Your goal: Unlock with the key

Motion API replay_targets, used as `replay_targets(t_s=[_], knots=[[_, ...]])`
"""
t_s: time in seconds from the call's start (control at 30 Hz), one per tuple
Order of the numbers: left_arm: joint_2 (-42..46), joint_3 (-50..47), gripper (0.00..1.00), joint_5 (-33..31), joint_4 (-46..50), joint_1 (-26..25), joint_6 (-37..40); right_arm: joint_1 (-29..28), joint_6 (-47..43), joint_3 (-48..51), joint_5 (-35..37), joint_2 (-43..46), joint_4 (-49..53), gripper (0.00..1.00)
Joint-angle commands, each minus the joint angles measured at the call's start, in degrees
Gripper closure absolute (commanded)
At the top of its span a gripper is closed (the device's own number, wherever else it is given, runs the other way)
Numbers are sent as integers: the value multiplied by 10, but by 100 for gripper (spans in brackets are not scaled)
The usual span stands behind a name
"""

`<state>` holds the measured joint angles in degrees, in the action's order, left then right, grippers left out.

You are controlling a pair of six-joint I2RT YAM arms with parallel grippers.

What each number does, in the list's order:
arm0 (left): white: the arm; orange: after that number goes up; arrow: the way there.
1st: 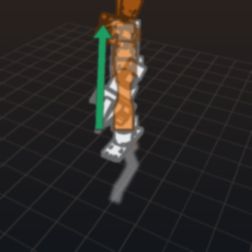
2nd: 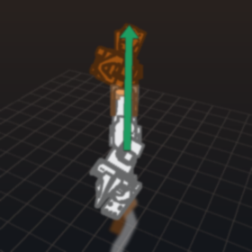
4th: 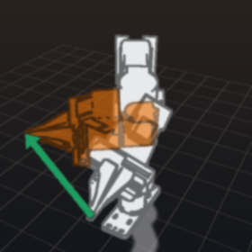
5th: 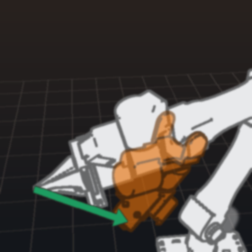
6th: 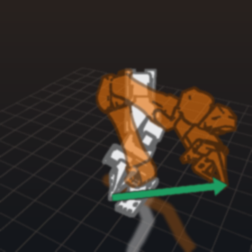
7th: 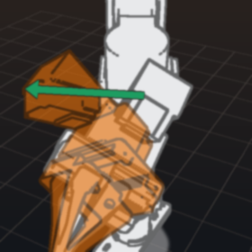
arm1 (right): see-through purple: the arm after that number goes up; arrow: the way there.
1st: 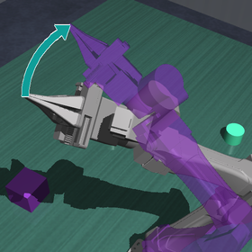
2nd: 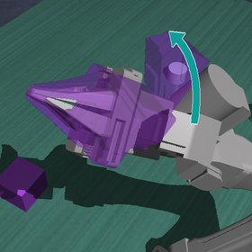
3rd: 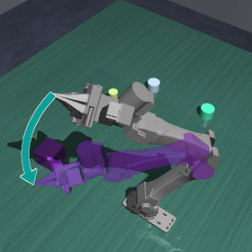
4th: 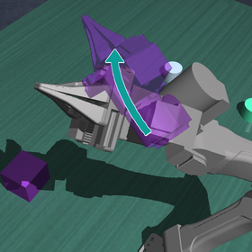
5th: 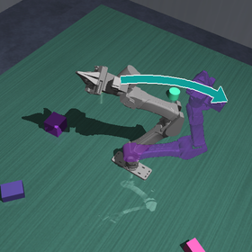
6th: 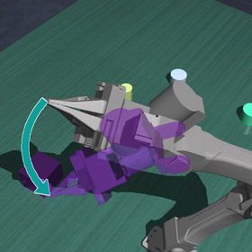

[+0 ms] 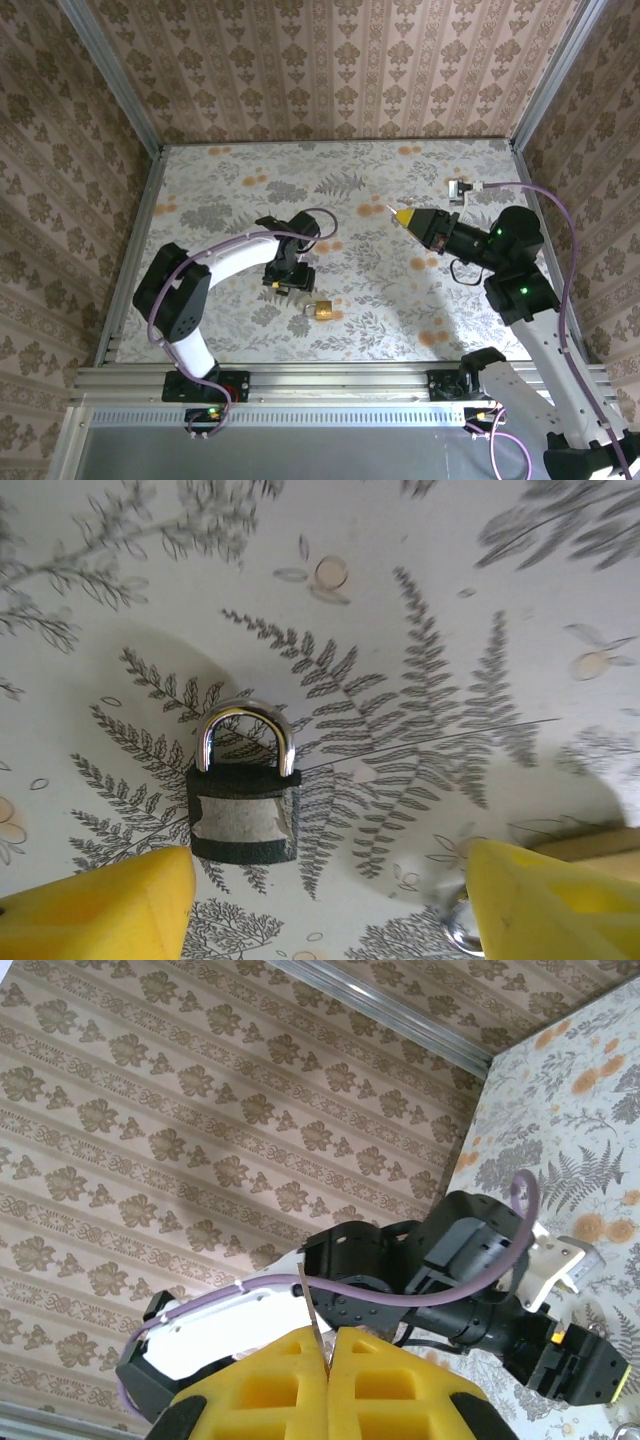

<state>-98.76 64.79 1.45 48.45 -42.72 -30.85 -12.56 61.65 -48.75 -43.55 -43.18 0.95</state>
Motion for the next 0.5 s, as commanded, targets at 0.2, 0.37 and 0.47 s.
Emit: replay_targets(t_s=[0.2, 0.37, 0.47], knots=[[-16, -12, 31, -6, -11, 2, -13, 13, 3, 25, -28, 25, 4, 100], [-27, -15, 33, 2, -18, 7, -11, 17, 5, 31, -32, 27, -1, 100], [-32, -19, 33, -1, -20, 8, -12, 20, 5, 35, -35, 31, 0, 100]])
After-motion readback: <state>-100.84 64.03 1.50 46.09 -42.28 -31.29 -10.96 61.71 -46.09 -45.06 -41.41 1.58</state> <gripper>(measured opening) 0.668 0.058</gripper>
